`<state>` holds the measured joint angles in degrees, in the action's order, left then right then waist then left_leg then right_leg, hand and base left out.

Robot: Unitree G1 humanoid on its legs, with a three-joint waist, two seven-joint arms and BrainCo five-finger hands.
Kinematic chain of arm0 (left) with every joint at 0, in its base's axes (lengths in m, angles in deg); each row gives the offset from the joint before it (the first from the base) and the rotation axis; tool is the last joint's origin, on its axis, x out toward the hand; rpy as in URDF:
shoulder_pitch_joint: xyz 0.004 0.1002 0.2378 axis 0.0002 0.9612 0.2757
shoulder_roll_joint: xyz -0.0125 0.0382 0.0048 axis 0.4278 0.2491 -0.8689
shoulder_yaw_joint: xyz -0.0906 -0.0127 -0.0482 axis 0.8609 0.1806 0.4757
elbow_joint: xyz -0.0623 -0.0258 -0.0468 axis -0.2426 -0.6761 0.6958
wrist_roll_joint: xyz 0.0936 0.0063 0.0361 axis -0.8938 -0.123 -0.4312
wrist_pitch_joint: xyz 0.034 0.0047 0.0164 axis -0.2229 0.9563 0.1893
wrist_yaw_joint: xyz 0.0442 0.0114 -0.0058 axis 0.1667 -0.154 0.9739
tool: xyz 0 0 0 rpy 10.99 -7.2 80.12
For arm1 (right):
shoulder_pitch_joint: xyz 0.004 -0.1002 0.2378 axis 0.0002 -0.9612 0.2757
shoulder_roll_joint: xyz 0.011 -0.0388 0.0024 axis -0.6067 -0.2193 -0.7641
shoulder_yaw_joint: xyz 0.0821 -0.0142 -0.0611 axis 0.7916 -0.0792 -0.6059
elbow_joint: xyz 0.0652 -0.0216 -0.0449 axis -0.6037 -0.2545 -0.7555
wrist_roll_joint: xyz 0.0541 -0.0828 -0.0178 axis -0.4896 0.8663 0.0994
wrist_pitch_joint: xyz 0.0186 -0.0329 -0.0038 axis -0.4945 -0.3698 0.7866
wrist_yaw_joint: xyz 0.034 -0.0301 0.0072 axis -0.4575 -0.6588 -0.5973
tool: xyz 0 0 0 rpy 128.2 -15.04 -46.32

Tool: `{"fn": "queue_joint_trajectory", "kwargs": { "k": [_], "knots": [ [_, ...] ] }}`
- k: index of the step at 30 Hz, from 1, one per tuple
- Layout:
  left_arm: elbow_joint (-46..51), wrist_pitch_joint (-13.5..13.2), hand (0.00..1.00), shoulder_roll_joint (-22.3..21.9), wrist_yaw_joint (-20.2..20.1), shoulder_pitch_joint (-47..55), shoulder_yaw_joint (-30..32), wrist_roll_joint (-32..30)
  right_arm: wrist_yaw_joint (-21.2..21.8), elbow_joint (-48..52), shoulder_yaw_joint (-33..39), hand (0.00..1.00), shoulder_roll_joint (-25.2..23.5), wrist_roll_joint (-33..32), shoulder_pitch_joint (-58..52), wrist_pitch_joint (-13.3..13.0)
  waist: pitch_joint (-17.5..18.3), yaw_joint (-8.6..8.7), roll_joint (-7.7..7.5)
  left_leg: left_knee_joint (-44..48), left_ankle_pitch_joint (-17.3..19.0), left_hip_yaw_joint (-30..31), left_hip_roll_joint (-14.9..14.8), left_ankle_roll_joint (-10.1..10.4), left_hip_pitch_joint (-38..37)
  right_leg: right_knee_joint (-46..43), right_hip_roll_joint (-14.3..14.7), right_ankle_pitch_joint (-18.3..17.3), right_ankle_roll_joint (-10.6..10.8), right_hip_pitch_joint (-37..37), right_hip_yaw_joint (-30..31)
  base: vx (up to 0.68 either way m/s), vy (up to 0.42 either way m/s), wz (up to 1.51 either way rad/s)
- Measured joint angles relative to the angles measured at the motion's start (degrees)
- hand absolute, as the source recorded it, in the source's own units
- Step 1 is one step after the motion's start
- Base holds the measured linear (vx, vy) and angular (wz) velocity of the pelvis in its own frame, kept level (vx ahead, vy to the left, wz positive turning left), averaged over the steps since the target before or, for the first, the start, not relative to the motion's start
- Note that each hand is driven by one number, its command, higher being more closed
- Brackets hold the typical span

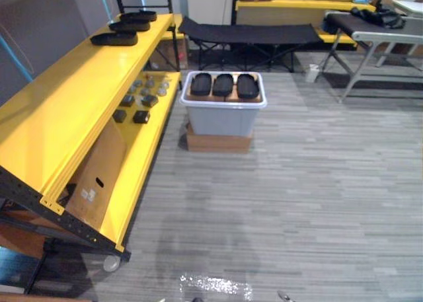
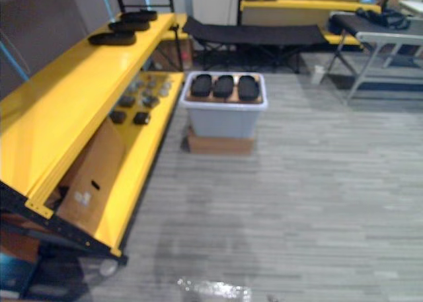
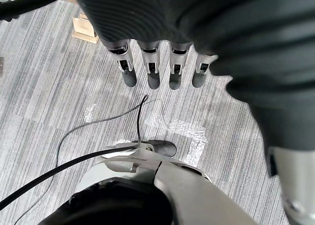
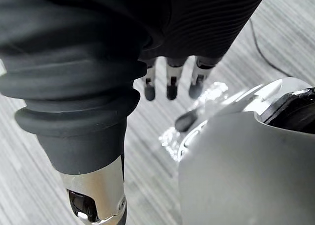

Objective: Walk over and take plastic housings, then place them on the shelf

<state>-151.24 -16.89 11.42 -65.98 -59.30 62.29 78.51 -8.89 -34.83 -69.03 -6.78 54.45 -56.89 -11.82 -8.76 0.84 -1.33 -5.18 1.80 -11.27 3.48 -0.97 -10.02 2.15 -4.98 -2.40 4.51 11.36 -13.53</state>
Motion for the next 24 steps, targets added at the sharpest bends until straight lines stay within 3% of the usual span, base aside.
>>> {"fn": "queue_joint_trajectory", "kwargs": {
  "k": [9, 15, 24],
  "knots": [
    [-0.1, -1.7, 0.00, 0.3, 0.1, 0.1, -1.4, 0.1, 0.1, 0.0, -0.5, 0.00, 0.0, 0.0, 0.2, 0.2, 0.0, 0.06, -0.25, 0.0, 0.0, 0.0, 0.0, 0.0, -0.1, 0.4, 0.1, 0.0, 0.0, 0.7, -0.5, 0.01, -0.003, 0.02],
    [-0.1, -1.7, 0.00, 0.6, 0.0, 0.2, -2.1, 1.6, 0.3, -0.1, -0.4, 0.00, 0.1, -0.8, 0.4, 1.7, 0.0, 0.06, -0.35, 0.0, 0.0, 0.0, 0.0, 0.0, -0.3, 0.3, 0.0, 0.0, 0.0, 0.7, -0.5, 0.00, 0.000, 0.00],
    [-0.3, -1.7, 0.00, 0.6, -0.1, 0.2, -2.2, 1.6, 0.4, -0.9, 0.2, 0.00, 0.1, -1.3, 0.6, 1.9, 0.0, 0.07, -0.37, 0.0, 0.0, -0.1, 0.0, 0.0, -0.4, 0.3, 0.0, 0.0, 0.1, 0.8, -0.5, 0.00, 0.000, 0.00]
  ]
}}
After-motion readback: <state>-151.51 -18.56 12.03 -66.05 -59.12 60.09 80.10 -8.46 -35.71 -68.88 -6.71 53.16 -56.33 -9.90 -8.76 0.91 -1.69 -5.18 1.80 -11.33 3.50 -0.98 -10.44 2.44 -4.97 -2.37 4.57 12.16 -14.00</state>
